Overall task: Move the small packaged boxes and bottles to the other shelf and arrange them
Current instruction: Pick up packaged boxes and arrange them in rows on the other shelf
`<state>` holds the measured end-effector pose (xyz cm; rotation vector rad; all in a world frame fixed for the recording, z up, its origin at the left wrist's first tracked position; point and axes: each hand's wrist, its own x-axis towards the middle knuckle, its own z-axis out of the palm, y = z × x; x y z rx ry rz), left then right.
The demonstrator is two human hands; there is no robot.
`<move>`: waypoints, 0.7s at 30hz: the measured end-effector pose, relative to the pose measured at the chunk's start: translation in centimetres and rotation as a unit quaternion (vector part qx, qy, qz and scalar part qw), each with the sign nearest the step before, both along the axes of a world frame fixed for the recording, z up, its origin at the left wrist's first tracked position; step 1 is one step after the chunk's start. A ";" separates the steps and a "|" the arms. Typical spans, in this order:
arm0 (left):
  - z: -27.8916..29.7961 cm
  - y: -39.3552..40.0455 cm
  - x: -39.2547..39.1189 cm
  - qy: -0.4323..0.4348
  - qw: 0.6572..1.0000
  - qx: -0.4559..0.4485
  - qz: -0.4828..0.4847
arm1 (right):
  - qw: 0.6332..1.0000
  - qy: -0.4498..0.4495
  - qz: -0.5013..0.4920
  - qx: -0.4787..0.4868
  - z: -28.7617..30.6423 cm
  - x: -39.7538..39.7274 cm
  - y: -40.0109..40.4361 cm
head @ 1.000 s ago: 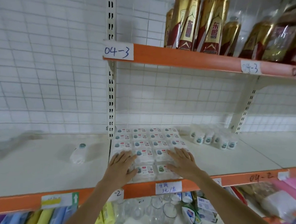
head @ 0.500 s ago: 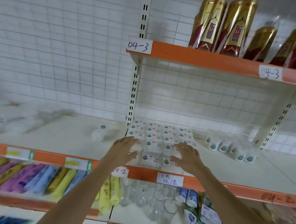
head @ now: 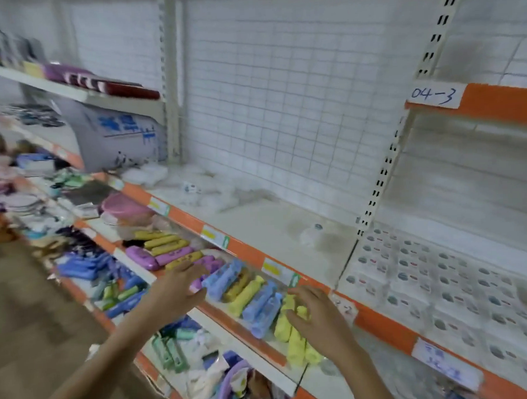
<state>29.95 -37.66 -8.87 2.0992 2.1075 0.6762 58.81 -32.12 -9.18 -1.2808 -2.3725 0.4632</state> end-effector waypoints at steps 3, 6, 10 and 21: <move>-0.7 -1.4 -5.2 0.000 0.999 0.003 0.040 | 0.999 -0.002 0.039 -0.015 -0.9 -5.5 0.4; -1.9 -1.5 -10.6 -0.030 0.997 -0.007 0.067 | 0.998 0.013 0.054 -0.031 -1.5 -11.2 1.2; -2.6 -0.7 -17.8 -0.043 0.997 -0.018 0.056 | 0.996 0.033 0.072 -0.043 -2.0 -18.9 3.2; -1.9 6.2 -31.7 -0.050 0.998 -0.015 0.036 | 0.989 0.074 0.119 -0.046 0.3 -34.4 11.2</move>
